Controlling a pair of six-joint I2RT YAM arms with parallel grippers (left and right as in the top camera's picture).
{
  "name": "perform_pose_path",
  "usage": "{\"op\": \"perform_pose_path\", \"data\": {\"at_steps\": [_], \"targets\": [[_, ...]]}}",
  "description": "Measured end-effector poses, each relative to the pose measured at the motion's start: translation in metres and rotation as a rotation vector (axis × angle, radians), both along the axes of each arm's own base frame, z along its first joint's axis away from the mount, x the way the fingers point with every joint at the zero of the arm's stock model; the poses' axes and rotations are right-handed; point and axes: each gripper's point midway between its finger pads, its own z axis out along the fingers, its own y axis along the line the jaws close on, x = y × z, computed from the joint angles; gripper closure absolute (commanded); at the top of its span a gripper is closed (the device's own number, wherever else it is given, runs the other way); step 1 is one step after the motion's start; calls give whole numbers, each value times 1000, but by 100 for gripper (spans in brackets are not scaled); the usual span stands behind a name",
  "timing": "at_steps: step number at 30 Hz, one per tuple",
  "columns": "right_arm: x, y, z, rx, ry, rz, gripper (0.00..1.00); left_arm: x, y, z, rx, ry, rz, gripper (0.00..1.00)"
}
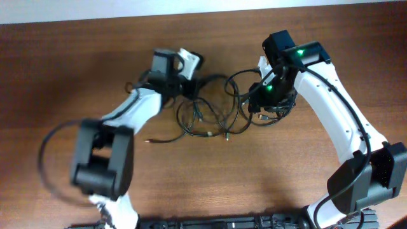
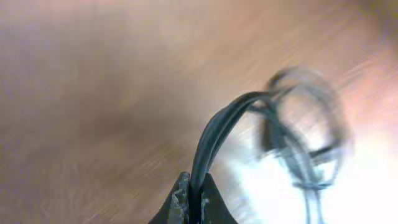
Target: Untangle cables
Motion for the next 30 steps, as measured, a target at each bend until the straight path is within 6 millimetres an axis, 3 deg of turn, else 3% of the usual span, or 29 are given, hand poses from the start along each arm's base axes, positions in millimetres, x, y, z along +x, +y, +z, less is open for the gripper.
{"op": "perform_pose_path", "data": {"at_steps": [1, 3, 6, 7, 9, 13, 14, 16, 19, 20, 22, 23, 24, 25, 26, 27, 29, 30], "targets": [[1, -1, 0, -5, -7, 0, 41, -6, 0, 42, -87, -22, -18, 100], [8, 8, 2, 43, -35, 18, 41, -33, -1, 98, -219, -9, -93, 100], [13, 27, 9, 158, -66, 72, 45, -59, -14, 117, -346, 82, -200, 100], [16, 31, 11, 179, -82, 81, 57, -67, -18, 122, -389, 115, -236, 100], [21, 31, 11, 175, -105, 90, 96, -82, -23, 134, -462, 157, -316, 100], [14, 10, 2, 30, -70, 34, 96, -93, -22, 145, -527, 185, -384, 100], [9, 1, 0, -12, -47, 25, 96, -87, -12, 145, -526, 179, -352, 99], [-2, -21, -4, -127, -2, 2, 96, -57, 26, 130, -469, 177, -170, 98], [2, -48, 3, -195, -32, -74, 96, -43, 52, 106, -380, 237, -1, 100], [3, -59, 14, -204, -69, -110, 96, -41, 64, 92, -325, 273, 74, 100], [4, -94, 78, -178, -296, -246, 96, -40, 101, 50, -121, 362, 289, 100], [3, -119, 120, -160, -461, -344, 96, -43, 119, 34, -24, 395, 373, 100], [2, -133, 140, -155, -543, -400, 96, -42, 130, 28, 23, 394, 417, 100], [-14, -167, 180, -168, -693, -535, 96, -39, 152, 23, 69, 394, 484, 100], [-36, -183, 211, -171, -808, -621, 96, -35, 172, 21, 85, 391, 541, 100], [-48, -192, 230, -168, -886, -672, 96, -33, 189, 20, 85, 390, 585, 100], [-64, -215, 241, -195, -925, -780, 96, -31, 216, 21, 74, 392, 652, 100], [-68, -222, 241, -202, -926, -817, 96, -33, 245, 20, 54, 411, 730, 100]]}}
